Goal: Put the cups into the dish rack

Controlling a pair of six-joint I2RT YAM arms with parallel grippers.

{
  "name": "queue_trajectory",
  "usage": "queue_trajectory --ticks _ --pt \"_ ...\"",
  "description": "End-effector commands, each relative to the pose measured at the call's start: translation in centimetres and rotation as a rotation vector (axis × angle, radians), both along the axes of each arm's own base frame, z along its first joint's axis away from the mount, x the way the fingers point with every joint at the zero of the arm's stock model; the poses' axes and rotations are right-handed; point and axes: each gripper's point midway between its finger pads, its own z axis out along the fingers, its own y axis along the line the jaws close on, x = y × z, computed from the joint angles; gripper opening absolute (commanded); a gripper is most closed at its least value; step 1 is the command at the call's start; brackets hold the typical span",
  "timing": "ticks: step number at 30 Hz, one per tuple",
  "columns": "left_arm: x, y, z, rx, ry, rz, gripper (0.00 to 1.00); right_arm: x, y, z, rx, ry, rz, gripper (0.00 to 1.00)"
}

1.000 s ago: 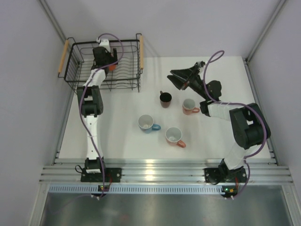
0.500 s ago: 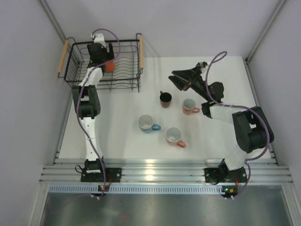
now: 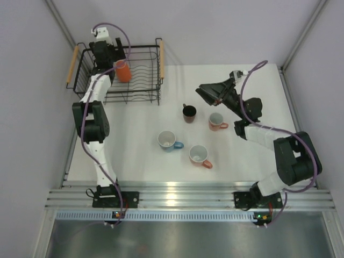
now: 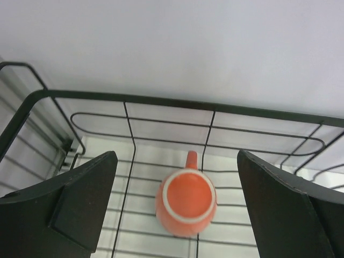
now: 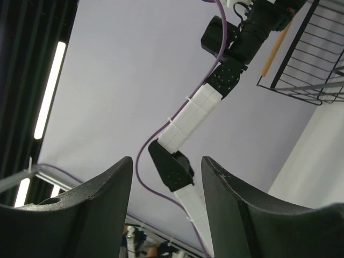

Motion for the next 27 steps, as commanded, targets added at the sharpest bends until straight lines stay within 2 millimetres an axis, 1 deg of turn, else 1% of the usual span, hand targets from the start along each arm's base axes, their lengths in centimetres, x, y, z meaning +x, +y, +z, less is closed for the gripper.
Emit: queue_trajectory --ticks 1,2,3,4,5,6,7,8,9,10,11,12,13,14,15,16,17,19,20,22,23,24,25,26,27 --pt "-4.2 -0.8 10.3 -0.075 -0.179 0.012 0.99 -4.1 -1.5 5.4 -0.032 -0.402 -0.082 0.55" --pt "-6.0 -1.4 11.8 -0.086 -0.192 -0.003 0.99 -4.0 -1.4 5.1 -0.071 -0.41 -0.098 0.55" --pt "-6.9 -2.3 12.6 -0.096 -0.203 -0.021 0.99 -3.6 -1.4 4.3 -0.14 -0.349 -0.11 0.55" --pt "-8.0 -2.8 13.1 -0.121 -0.207 -0.028 0.99 -3.3 -1.4 3.7 -0.227 -0.4 -0.16 0.55" --pt "-10.0 -3.3 15.7 -0.139 -0.249 -0.028 0.99 -2.9 -1.5 3.4 -0.292 -0.393 -0.189 0.56" --pt "-10.9 -4.1 14.6 -0.159 -0.216 -0.044 0.99 -3.0 -2.4 4.3 -0.383 -0.481 -0.288 0.56" --pt "-13.1 -4.5 16.8 -0.204 -0.255 -0.063 0.99 -2.2 -2.8 1.1 -0.517 -0.347 -0.29 0.57" --pt "-14.1 -6.6 16.9 -0.234 -0.251 -0.115 0.99 -2.8 -3.8 2.9 -0.565 -0.385 -0.353 0.59" --pt "-15.0 -7.4 14.6 -0.295 -0.203 -0.135 0.99 -2.0 -5.1 2.4 -0.669 -0.406 -0.446 0.6" --pt "-17.1 -7.4 16.4 -0.308 -0.241 -0.132 0.99 -2.1 -5.9 0.0 -0.768 -0.321 -0.442 0.63" --pt "-17.9 -8.7 15.7 -0.329 -0.221 -0.167 0.99 -2.2 -7.4 0.9 -0.803 -0.319 -0.527 0.64" --pt "-18.6 -9.3 13.8 -0.371 -0.183 -0.184 0.99 -2.2 -8.2 0.2 -0.867 -0.318 -0.552 0.66" --pt "-20.0 -9.9 14.1 -0.397 -0.184 -0.213 0.99 -2.5 -9.0 -1.2 -0.922 -0.271 -0.553 0.67" --pt "-20.6 -10.1 13.0 -0.422 -0.155 -0.21 0.99 -2.4 -10.1 -1.6 -0.962 -0.242 -0.6 0.67" --pt "-21.1 -10.1 10.8 -0.455 -0.106 -0.196 0.99 -2.4 -10.7 -2.3 -1.001 -0.224 -0.616 0.67" --pt "-21.9 -10.2 10.5 -0.468 -0.101 -0.197 0.99 -2.6 -11.3 -3.6 -1.045 -0.183 -0.61 0.67" --pt "-22.3 -10.3 9.8 -0.481 -0.088 -0.2 0.99 -2.3 -11.9 -4.3 -1.084 -0.163 -0.629 0.67" --pt "-23.0 -10.8 7.6 -0.49 -0.042 -0.21 0.97 -2.2 -12.6 -5.3 -1.133 -0.12 -0.635 0.67" --pt "-23.2 -11.1 7.1 -0.473 -0.032 -0.213 0.96 -2.2 -13.1 -6.7 -1.188 -0.077 -0.627 0.67" --pt "-23.9 -11.6 6.6 -0.394 -0.02 -0.219 0.96 -2.0 -13.9 -8.1 -1.251 -0.027 -0.625 0.66" --pt "-24.2 -11.6 6.0 -0.349 -0.013 -0.163 0.97 -2.2 -13.8 -9.3 -1.284 -0.002 -0.587 0.66" --pt "-24.5 -12.0 5.3 -0.279 0.011 -0.162 0.97 -2.4 -13.7 -9.8 -1.3 0.0 -0.564 0.66" --pt "-24.8 -12.4 5.1 -0.252 0.016 -0.159 0.97 -2.6 -13.7 -10.9 -1.316 0.018 -0.54 0.63" --pt "-25.4 -13.9 4.2 -0.233 0.037 -0.191 0.97 -2.9 -13.6 -11.5 -1.317 0.034 -0.528 0.62" --pt "-25.7 -14.5 3.5 -0.23 0.052 -0.216 0.97 -3.1 -13.5 -12.0 -1.315 0.037 -0.523 0.62"
